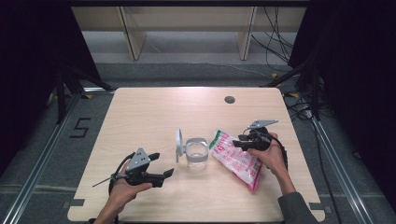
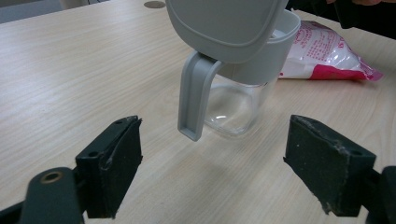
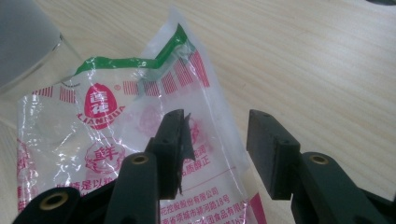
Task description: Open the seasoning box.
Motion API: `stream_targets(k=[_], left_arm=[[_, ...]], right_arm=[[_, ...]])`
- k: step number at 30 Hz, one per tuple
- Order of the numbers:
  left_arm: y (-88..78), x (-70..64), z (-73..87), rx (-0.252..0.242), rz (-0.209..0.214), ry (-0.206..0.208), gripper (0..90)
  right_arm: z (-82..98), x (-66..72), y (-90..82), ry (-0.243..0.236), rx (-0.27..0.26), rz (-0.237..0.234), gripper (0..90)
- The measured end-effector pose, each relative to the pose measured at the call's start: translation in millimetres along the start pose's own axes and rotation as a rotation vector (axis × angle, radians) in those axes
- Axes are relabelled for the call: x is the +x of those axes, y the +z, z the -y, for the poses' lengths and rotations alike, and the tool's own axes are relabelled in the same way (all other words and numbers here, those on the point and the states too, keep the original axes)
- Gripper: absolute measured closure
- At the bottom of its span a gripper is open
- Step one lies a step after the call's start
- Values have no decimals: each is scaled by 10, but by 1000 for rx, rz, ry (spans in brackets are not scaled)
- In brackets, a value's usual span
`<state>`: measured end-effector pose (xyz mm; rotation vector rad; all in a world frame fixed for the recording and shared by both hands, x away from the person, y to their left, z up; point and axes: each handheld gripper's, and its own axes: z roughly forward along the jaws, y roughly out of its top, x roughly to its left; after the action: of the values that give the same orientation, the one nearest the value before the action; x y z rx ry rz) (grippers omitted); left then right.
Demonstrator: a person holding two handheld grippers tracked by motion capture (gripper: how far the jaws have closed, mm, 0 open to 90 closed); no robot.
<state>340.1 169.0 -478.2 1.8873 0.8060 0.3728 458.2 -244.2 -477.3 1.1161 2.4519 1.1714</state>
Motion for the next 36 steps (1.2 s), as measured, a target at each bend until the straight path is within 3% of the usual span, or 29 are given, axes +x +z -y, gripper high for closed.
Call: stream_targets(k=[3,4,5,7,9,12,15,16,20,23,24,25,27,28,29,30,31,33,34,35,36], left_arm=[[-9,-3,2,2,-4,-2,180],[-14,7,-3,4,0,20,181],[-12,-2,3,5,-4,-1,181],[-16,-1,5,5,-5,0,181],[-19,9,0,4,1,20,183],[-15,-4,11,3,-3,0,183],[-17,3,4,6,2,24,186],[-5,-3,15,4,4,0,186],[-14,2,11,6,3,16,191],[-15,-5,19,7,1,0,191],[-23,-2,15,3,4,18,191],[-24,-1,15,0,10,14,193],[-25,-1,17,-2,5,7,194],[-25,-9,22,-4,3,-7,194],[-25,-9,22,-4,3,-7,194],[-42,2,16,3,2,21,194],[-42,2,16,3,2,21,194],[-44,-5,22,1,-7,-5,194],[-47,-6,25,-2,-5,-4,194],[-45,-5,26,-3,0,-6,194],[-50,0,22,-4,1,6,194]], right_arm=[[19,17,11,22,4,-7,582],[22,16,9,21,8,-12,581],[25,3,3,17,9,-12,582],[30,4,-3,21,11,-11,588],[51,0,-8,20,17,-5,643],[60,-13,-22,21,20,-4,771],[80,-35,-48,28,9,-1,886],[87,-38,-52,35,12,-8,899],[73,-7,-56,3,17,10,900],[68,2,-70,5,19,8,900],[72,14,-91,3,20,21,900],[86,19,-82,2,-8,34,900],[100,6,-137,-3,16,32,900],[118,10,-139,7,-10,44,900],[127,4,-184,8,13,43,900],[149,-1,-208,5,6,45,900],[176,6,-230,15,-2,45,900],[231,7,-300,13,2,67,900],[258,13,-332,31,-8,79,900],[286,-10,-394,20,4,100,900],[305,20,-423,77,-2,91,900]])
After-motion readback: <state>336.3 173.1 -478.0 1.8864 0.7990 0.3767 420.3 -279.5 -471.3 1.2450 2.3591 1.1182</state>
